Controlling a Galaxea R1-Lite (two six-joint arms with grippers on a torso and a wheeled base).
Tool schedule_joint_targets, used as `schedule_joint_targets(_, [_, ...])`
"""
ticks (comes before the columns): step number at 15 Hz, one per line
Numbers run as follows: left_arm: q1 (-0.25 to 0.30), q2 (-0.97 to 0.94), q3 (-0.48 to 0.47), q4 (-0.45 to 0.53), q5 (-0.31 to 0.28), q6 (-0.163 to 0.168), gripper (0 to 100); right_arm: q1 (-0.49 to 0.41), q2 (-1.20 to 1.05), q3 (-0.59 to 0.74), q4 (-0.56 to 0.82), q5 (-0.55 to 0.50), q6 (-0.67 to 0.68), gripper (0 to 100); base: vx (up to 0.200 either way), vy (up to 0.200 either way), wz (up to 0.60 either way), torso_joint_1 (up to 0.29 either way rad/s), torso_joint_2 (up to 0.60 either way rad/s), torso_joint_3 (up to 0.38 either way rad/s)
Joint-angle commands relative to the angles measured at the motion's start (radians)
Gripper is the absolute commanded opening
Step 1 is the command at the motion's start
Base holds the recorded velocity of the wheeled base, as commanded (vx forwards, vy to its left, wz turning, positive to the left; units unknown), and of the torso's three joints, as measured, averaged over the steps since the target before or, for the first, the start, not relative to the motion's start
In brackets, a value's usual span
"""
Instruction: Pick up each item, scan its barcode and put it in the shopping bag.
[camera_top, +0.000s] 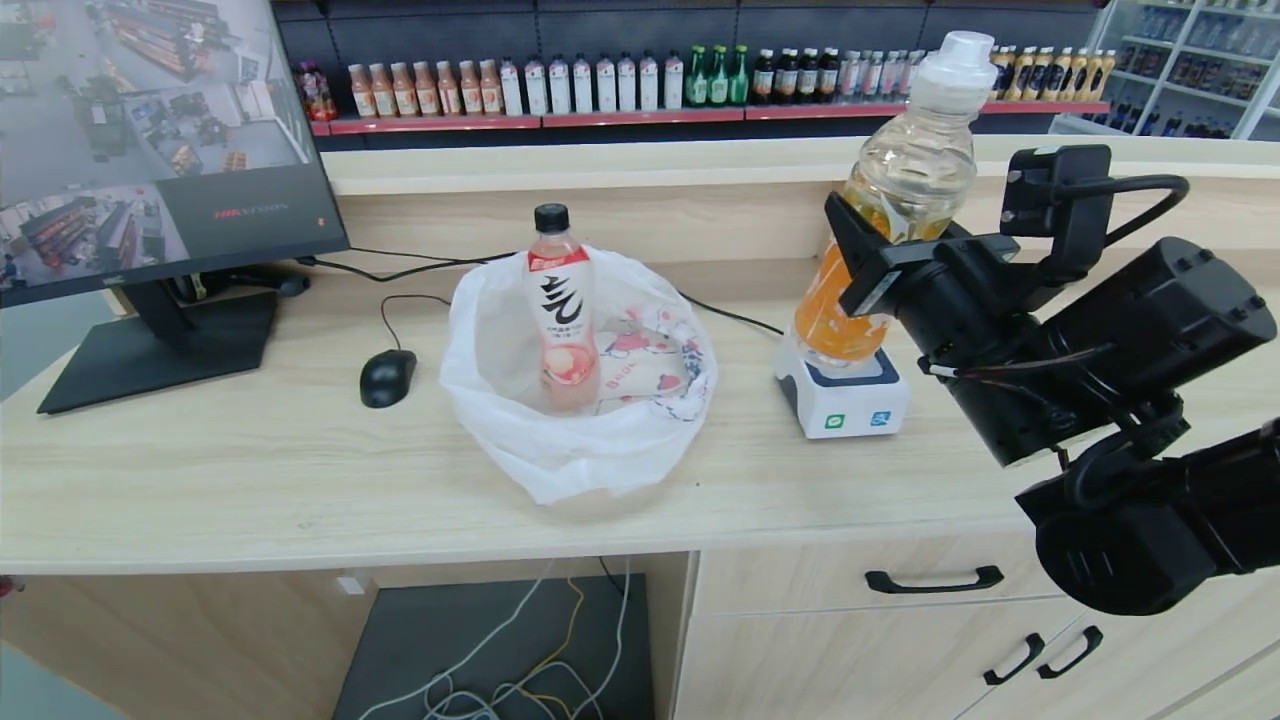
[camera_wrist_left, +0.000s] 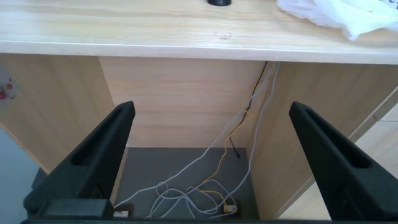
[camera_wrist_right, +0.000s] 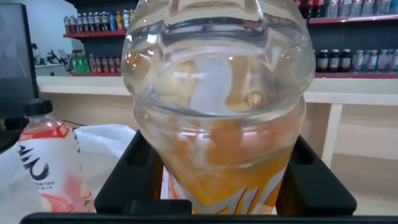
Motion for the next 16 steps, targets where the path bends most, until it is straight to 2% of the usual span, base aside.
schedule_joint_targets(1, [0.001,0.000,0.000,0.000,0.000,0.000,100,-0.002,0.022,0.001,-0.004,-0.001,-0.001,0,0.000,0.200,0.00,-0.012,0.01,0.007])
schedule_joint_targets(8, [0.001,0.000,0.000,0.000,0.000,0.000,100,-0.008,0.044,-0.005,-0.007,-0.041,0.042,0,0.000,0.200,0.00,0.002,0.00,0.001])
schedule_joint_targets(12, [0.001,0.000,0.000,0.000,0.000,0.003,100,-0.051,0.053,-0.020,-0.007,-0.037,0.044,0,0.000,0.000,0.00,0.000,0.00,0.000])
schedule_joint_targets(16, [0.001,0.000,0.000,0.000,0.000,0.002,100,-0.040,0.084,-0.028,-0.007,-0.037,0.044,0,0.000,0.000,0.00,0.000,0.00,0.000])
